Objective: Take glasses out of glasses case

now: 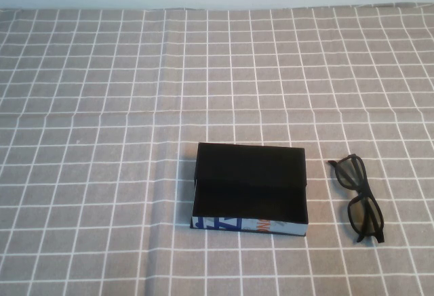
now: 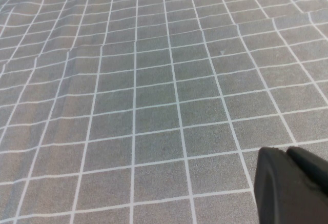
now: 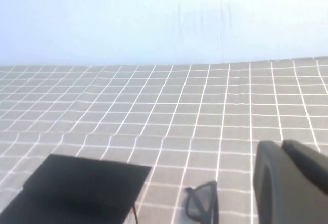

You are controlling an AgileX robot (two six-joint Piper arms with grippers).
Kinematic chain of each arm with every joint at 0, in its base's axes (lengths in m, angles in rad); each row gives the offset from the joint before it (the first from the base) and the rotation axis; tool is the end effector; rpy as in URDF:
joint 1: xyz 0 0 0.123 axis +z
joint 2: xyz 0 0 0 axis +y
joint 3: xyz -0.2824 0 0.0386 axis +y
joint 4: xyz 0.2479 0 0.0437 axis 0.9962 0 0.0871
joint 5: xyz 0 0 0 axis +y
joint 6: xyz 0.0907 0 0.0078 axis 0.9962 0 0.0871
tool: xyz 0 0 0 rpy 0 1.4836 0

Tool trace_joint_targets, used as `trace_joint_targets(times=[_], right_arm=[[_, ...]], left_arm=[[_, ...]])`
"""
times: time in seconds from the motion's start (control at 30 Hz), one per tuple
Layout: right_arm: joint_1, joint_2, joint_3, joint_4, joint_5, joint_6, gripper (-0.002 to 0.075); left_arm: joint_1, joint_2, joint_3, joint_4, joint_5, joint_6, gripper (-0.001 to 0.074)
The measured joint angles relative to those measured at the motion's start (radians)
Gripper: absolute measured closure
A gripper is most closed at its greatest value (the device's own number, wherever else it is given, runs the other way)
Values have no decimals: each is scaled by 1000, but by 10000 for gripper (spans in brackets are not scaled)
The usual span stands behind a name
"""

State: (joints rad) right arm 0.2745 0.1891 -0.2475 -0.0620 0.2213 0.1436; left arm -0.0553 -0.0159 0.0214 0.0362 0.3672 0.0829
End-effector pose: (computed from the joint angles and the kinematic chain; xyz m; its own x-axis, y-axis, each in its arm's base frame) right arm 0.0635 0.0166 0.2651 -0.0936 0.0599 -0.9938 -0.2511 0.9645 0.0818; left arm 0.0525 -0.0017 0.1737 -0.2741 0.1318 -0.9526 0.0752 0.9905 0.1154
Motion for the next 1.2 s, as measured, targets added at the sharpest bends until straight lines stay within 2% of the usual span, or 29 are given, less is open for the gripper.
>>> trace_joint_targets(times=[0.3,0.6,1.2], right_arm=[[-23,-144,112,-14,14,4,742],[-225,-173,264,17,-73,4,742],[-210,-187,276,62,81,-117,743]], left_arm=[[0,0,0,0,0,0,739],[0,0,0,0,0,0,739],[0,0,0,0,0,0,739]])
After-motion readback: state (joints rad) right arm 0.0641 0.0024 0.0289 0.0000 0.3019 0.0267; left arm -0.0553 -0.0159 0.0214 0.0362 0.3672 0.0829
